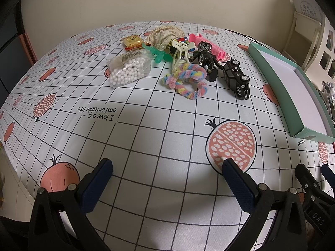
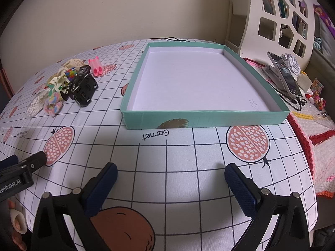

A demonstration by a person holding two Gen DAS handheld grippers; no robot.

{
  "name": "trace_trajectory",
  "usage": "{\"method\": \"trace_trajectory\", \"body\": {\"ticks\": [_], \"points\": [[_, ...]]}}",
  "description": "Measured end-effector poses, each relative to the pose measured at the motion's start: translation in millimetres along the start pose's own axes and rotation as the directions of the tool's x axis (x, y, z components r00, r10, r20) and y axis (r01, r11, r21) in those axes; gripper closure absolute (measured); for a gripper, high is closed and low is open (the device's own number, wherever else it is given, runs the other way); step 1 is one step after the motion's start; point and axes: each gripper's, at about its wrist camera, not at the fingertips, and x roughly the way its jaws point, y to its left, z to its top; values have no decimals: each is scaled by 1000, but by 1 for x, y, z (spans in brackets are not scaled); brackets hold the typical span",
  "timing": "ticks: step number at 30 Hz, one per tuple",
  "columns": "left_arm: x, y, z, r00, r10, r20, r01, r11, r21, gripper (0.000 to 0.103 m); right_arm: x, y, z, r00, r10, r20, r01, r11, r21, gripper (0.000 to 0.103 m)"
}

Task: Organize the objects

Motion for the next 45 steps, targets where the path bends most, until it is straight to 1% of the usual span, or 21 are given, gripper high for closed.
{"method": "trace_trajectory", "body": {"ticks": [26,37,40,42,45], "points": [[-1,2,-1,1000,1,2,-1,1000,-1,0,0,1,0,1000,-2,0,2,1000,1,0],[-2,2,2,1000,-7,-13,7,1000,7,0,-3,-3,0,1000,0,-8,0,1000,4,0],[-5,4,4,1000,-26,-11,26,1000,-5,0,-9,-2,2,1000,-3,11,3,1000,4,0],[-11,6,8,999,-46,-1,46,999,-19,0,-18,-2,5,999,21,35,-22,1000,12,0],[-23,9,18,998,-58,21,58,998,-29,0,-32,2,15,996,58,70,-59,998,6,0]]}}
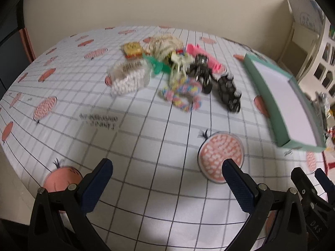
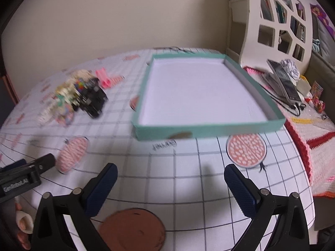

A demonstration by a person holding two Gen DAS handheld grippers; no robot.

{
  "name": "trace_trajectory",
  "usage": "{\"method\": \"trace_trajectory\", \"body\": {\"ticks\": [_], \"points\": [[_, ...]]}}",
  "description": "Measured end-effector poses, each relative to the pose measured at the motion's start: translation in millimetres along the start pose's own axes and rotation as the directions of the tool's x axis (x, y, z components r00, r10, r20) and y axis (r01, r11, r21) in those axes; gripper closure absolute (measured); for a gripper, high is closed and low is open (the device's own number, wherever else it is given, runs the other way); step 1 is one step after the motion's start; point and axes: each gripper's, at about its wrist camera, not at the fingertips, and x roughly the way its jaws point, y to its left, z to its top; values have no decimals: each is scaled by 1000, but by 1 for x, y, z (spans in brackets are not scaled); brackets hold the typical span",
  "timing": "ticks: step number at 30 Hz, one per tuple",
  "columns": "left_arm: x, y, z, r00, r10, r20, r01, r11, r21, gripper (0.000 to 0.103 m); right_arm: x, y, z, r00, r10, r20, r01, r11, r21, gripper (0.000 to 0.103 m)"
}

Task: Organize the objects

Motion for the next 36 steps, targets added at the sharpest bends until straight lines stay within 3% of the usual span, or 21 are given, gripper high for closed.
{"method": "trace_trajectory", "body": {"ticks": [3,9,12,17,26,32,36], "points": [[-11,0,16,1000,3,24,-4,1000,10,0,-16,13,15,999,39,38,-38,999,-36,0],[-31,11,77,1000,6,26,-6,1000,8,0,-34,38,68,989,142,29,-137,984,-117,0],[-29,17,105,1000,12,-3,-12,1000,0,0,-34,46,97,983,185,-10,-185,974,-130,0],[-15,20,125,998,-11,-64,11,1000,-5,0,-15,62,128,974,197,-112,-214,961,-174,6],[37,44,153,985,-25,-173,8,995,-101,1,36,96,155,963,173,-206,-224,941,-255,12],[59,48,168,983,22,-182,-40,995,-93,6,71,109,152,945,191,-264,-256,937,-236,17],[73,53,167,979,13,-201,-35,994,-106,11,93,107,149,931,209,-300,-273,943,-189,23]]}}
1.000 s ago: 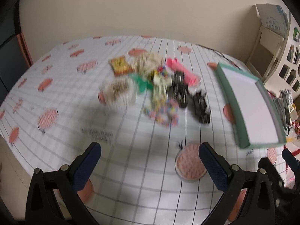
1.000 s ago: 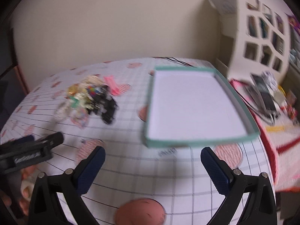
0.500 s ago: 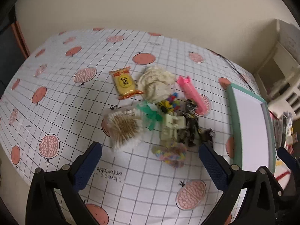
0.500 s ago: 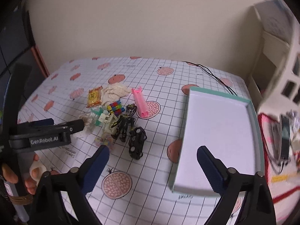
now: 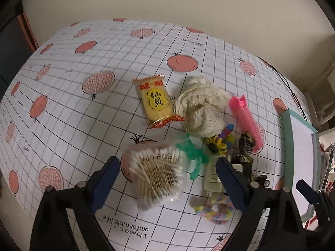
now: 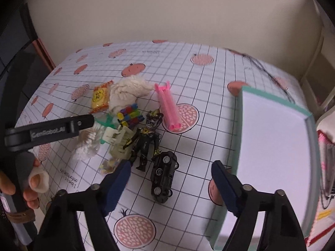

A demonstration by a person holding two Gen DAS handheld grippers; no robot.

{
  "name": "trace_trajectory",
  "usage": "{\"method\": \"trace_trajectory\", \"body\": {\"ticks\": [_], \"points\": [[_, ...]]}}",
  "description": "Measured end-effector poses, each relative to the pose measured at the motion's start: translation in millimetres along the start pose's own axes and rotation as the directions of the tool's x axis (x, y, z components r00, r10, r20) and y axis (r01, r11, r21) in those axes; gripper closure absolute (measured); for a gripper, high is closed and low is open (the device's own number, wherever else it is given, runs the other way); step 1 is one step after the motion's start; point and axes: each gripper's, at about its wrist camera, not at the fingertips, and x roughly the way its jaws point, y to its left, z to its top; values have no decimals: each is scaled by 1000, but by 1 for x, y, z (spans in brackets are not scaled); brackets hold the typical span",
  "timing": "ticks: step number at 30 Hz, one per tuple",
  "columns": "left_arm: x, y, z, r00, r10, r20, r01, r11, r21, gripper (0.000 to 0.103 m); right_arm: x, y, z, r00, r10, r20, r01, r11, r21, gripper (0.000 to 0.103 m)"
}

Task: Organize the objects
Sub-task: 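Reach to the pile and grasp the cotton-swab bag with left gripper while right grasps black toy car, then carry the cotton-swab bag with left gripper while right carries black car over the green tray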

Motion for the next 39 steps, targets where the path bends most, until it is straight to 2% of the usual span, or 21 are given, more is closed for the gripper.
{"method": "trace_trajectory", "body": {"ticks": [6,12,15,23,25,29,34,39], "points": [[19,6,-4,999,31,-32,-30,1000,7,19,27,-10,-10,997,22,-69,-18,998,63,27],[28,10,-7,998,48,-40,-47,999,12,21,43,-3,-21,993,20,-113,-16,999,41,33],[32,12,-8,997,46,-56,-45,999,9,27,48,0,-24,992,17,-127,-13,1000,27,37],[40,14,-8,997,36,-75,-36,999,1,32,53,3,-27,993,-5,-119,6,1000,5,46],[42,15,-8,996,40,-83,-40,999,2,37,53,3,-28,993,-15,-116,15,1000,2,50],[45,16,-8,995,29,-94,-30,1000,-7,41,51,3,-29,994,-22,-110,21,1000,-5,55],[45,15,-7,995,30,-96,-29,1000,5,45,50,3,-27,994,-29,-109,28,999,-18,71],[44,18,-7,994,23,-103,-24,1000,-8,48,51,5,-27,993,-31,-112,28,999,-31,73]]}}
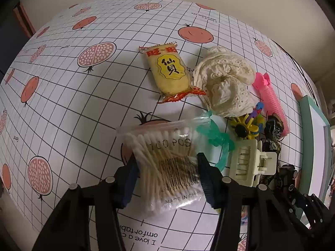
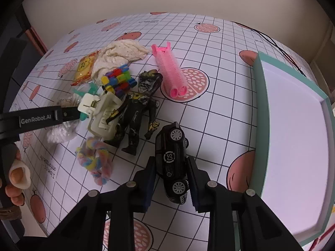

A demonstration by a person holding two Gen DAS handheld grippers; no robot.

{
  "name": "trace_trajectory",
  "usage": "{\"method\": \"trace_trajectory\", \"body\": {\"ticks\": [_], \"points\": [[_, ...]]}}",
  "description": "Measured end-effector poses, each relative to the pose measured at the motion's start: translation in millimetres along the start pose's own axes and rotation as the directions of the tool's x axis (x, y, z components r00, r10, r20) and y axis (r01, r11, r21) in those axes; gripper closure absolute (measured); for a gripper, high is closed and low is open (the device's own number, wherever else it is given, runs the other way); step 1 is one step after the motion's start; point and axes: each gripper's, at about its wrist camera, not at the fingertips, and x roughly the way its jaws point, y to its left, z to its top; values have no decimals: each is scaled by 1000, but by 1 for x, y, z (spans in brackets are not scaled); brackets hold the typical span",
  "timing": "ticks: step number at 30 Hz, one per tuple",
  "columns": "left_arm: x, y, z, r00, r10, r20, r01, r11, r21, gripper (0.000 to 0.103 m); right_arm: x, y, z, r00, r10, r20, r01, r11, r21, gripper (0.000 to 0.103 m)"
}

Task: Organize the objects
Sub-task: 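Carry the cotton-swab bag with left gripper while right carries black car over the green tray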

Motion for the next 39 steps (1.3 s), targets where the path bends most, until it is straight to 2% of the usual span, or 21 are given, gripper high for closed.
{"method": "trace_trajectory", "body": {"ticks": [5,10,17,18,20,24,28,31,34,36,39], "points": [[-2,2,0,1000,5,-8,-5,1000,-7,50,-4,-4,0,1000,15,6,-15,1000,26,73],[-10,7,-1,1000,28,-8,-28,999,-15,54,-22,-6,5,998,32,55,-34,999,37,73],[-42,14,2,998,3,69,1,998,-56,54,-56,-20,14,988,44,146,-55,996,73,73],[-48,18,-6,997,-8,83,13,998,-62,54,-61,-23,16,987,43,157,-56,995,80,73],[-56,10,5,993,-31,110,39,997,-71,54,-72,-28,21,982,39,183,-55,995,83,73],[-85,-18,2,983,-63,170,70,997,-36,54,-96,-40,32,972,5,234,-27,995,92,73],[-116,-53,9,964,-124,236,123,992,21,54,-124,-58,40,956,-31,292,-5,993,122,73],[-139,-81,11,947,-186,260,176,982,62,54,-139,-79,46,945,-24,325,-38,982,183,73],[-155,-115,14,933,-213,289,185,975,121,54,-150,-99,50,932,-53,359,-32,973,228,73],[-162,-134,14,925,-232,299,196,970,146,54,-154,-115,51,931,-53,362,-48,963,265,73],[-162,-161,17,917,-267,295,218,957,189,54,-158,-134,52,925,-90,370,-18,960,280,73]]}}
